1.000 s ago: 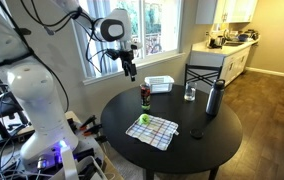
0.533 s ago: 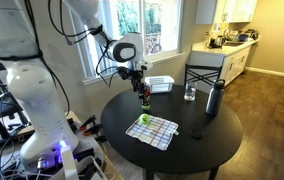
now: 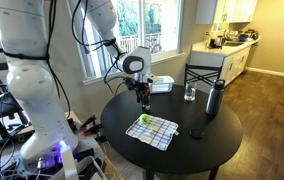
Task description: Put the tennis ball in the canister
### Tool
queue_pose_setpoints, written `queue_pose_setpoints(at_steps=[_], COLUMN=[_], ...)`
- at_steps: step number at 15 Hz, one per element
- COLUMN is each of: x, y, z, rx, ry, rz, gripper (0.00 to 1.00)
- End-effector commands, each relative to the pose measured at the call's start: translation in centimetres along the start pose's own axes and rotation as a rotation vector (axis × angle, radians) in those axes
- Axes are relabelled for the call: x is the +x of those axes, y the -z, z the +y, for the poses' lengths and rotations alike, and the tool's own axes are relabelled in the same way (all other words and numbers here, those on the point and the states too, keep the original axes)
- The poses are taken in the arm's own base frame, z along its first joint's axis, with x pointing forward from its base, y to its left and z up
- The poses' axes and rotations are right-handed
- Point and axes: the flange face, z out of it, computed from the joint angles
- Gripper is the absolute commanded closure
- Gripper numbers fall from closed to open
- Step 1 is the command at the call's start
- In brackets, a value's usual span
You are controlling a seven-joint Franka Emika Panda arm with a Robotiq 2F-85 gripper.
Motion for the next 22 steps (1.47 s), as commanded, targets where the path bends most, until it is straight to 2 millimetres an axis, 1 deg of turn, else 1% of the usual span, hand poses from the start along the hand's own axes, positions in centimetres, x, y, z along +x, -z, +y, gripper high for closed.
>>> queue_pose_setpoints(at_steps=[1, 8, 10, 13, 15, 19, 22], x=[0.3, 0.7, 0.4, 0.8, 1.2, 2.2, 3.0], y=[-0.3, -0.5, -2.0, -4.8, -6.4, -8.6, -9.9], z=[0.0, 0.0, -0.5, -1.7, -2.6, -4.3, -5.1], rx=[-0.003, -0.004, 0.001, 0.03, 0.06, 0.085, 0.09], ry=[0.0, 0.001, -0.004, -0.006, 0.004, 0.038, 0.059], rz=[-0.006, -0.007, -0.012, -0.035, -0.02, 0.004, 0.01], gripper=[0.0, 0.0, 0.0, 0.0, 0.0, 0.0, 0.0])
